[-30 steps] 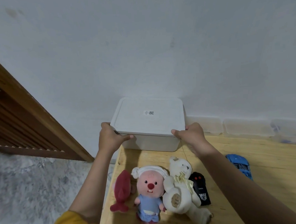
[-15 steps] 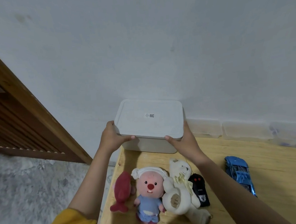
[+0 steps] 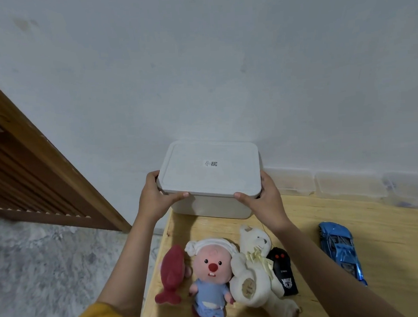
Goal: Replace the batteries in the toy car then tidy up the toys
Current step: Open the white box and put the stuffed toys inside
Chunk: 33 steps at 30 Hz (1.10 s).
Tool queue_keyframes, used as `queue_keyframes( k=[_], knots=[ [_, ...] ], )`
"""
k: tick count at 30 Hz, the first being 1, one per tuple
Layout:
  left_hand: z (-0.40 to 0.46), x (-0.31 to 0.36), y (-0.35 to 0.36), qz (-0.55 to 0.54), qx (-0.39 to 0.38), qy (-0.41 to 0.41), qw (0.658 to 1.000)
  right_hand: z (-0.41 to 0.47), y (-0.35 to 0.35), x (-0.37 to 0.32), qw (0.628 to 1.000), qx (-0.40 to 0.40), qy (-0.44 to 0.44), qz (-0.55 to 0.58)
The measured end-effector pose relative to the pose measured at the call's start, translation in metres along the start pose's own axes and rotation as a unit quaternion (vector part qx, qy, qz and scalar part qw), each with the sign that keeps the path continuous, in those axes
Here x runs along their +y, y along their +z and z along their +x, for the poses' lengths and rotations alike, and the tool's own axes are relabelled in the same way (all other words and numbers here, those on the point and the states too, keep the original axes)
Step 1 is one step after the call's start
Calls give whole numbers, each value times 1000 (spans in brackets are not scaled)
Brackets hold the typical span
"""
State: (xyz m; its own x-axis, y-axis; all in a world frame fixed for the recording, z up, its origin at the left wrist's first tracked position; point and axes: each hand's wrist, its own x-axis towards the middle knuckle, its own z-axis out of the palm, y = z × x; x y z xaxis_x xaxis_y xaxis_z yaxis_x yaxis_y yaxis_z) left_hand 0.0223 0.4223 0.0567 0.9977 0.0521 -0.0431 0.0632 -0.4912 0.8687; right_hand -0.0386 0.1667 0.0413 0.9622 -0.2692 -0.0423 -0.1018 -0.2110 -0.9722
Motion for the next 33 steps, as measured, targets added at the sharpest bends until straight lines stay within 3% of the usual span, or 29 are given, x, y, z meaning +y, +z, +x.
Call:
queue_keyframes(
  k=[10,19,26,33],
  knots=[
    [-4,-1,1,-9,9,14,1000,-2,0,1,999,-3,-29,25],
    [-44,28,7,23,74,54,996,-20,-35,-16,998,-8,-67,3],
    [-102,81,66,92,51,123,987,-56,-130,2,999,11,-41,-28],
    [-176,132,196,86,-56,153,983,-126,-281,49,994,82,27,-60]
  ],
)
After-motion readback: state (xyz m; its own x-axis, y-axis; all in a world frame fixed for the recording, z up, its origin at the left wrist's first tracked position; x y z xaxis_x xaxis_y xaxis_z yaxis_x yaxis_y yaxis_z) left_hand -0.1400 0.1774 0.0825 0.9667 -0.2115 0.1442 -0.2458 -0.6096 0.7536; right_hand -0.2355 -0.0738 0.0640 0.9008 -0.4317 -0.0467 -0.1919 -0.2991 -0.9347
